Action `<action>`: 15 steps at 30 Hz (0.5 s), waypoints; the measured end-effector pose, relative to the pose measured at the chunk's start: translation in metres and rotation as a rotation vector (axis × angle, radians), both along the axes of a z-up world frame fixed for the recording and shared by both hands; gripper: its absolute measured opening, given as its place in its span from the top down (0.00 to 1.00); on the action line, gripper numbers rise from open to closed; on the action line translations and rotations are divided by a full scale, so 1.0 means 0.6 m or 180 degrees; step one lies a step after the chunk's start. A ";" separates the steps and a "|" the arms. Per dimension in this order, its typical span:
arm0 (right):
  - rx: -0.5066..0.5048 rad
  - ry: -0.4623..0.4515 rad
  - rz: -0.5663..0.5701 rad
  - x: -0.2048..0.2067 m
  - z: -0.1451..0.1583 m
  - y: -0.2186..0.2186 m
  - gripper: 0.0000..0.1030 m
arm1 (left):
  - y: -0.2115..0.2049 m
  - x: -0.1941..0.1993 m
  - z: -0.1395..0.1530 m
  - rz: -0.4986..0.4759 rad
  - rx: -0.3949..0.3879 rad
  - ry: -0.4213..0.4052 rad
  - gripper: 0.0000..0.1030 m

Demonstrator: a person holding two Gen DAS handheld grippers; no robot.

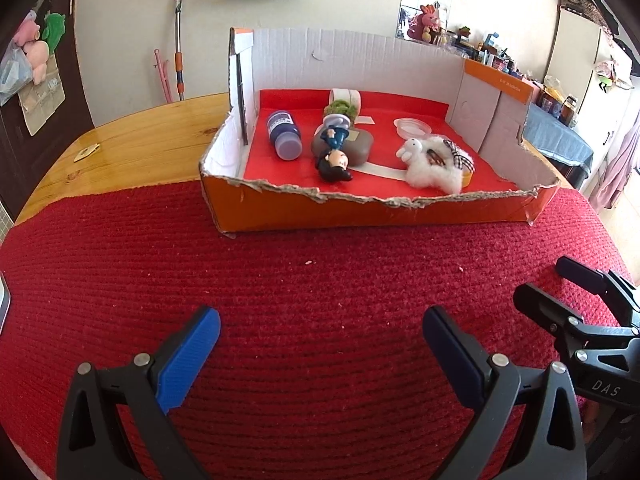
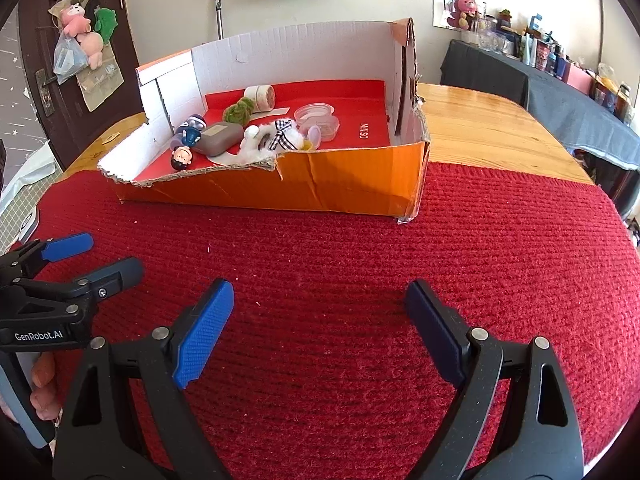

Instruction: Organize objects

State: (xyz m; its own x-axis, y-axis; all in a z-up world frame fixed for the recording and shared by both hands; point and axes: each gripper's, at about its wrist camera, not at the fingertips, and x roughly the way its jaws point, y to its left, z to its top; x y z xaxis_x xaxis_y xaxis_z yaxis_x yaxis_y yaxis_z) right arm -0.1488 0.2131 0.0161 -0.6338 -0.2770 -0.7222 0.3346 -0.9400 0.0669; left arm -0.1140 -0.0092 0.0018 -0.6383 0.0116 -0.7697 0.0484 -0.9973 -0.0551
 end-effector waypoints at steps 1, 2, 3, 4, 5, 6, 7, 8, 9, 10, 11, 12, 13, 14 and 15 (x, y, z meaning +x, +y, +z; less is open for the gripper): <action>0.0010 0.0008 0.0005 0.000 0.000 -0.001 0.12 | 0.002 -0.001 -0.001 0.0000 -0.0036 -0.0020 0.00; 0.0017 0.0009 0.0014 0.001 -0.001 -0.002 0.11 | 0.005 -0.002 -0.002 -0.0001 -0.0073 -0.0039 0.00; 0.0025 0.0011 0.0020 0.001 -0.002 -0.003 0.10 | 0.007 -0.003 -0.003 -0.0003 -0.0107 -0.0053 0.00; 0.0038 0.0016 0.0022 0.001 -0.002 -0.004 0.10 | 0.009 -0.004 -0.004 -0.0005 -0.0135 -0.0060 0.00; 0.0048 0.0018 0.0024 0.001 -0.003 -0.004 0.10 | 0.009 -0.003 -0.004 -0.0004 -0.0138 -0.0062 0.00; 0.0052 0.0019 0.0026 0.001 -0.003 -0.005 0.10 | 0.008 -0.003 -0.004 -0.0004 -0.0132 -0.0065 0.00; 0.0044 0.0021 0.0024 0.001 -0.003 -0.004 0.10 | 0.007 -0.003 -0.004 -0.0005 -0.0125 -0.0068 0.00; 0.0027 0.0020 0.0020 0.001 -0.003 -0.003 0.10 | 0.006 -0.004 -0.005 -0.0005 -0.0122 -0.0070 0.00; 0.0010 0.0019 0.0018 0.000 -0.003 -0.002 0.10 | 0.006 -0.003 -0.005 -0.0005 -0.0129 -0.0075 0.00; 0.0004 0.0019 0.0019 0.001 -0.003 -0.001 0.10 | 0.007 -0.003 -0.005 -0.0006 -0.0142 -0.0080 0.00; 0.0017 0.0020 0.0019 0.000 -0.003 -0.001 0.10 | 0.008 -0.004 -0.005 -0.0007 -0.0149 -0.0083 0.00; 0.0034 0.0022 0.0021 0.001 -0.004 -0.002 0.09 | 0.007 -0.004 -0.005 -0.0005 -0.0146 -0.0084 0.00; 0.0052 0.0026 0.0023 0.001 -0.004 -0.004 0.09 | 0.007 -0.005 -0.005 -0.0005 -0.0143 -0.0086 0.00; 0.0062 0.0026 0.0027 0.001 -0.004 -0.004 0.09 | 0.007 -0.005 -0.005 -0.0007 -0.0140 -0.0086 0.00; 0.0056 0.0025 0.0029 0.001 -0.004 -0.004 0.09 | 0.007 -0.005 -0.006 -0.0008 -0.0141 -0.0085 0.00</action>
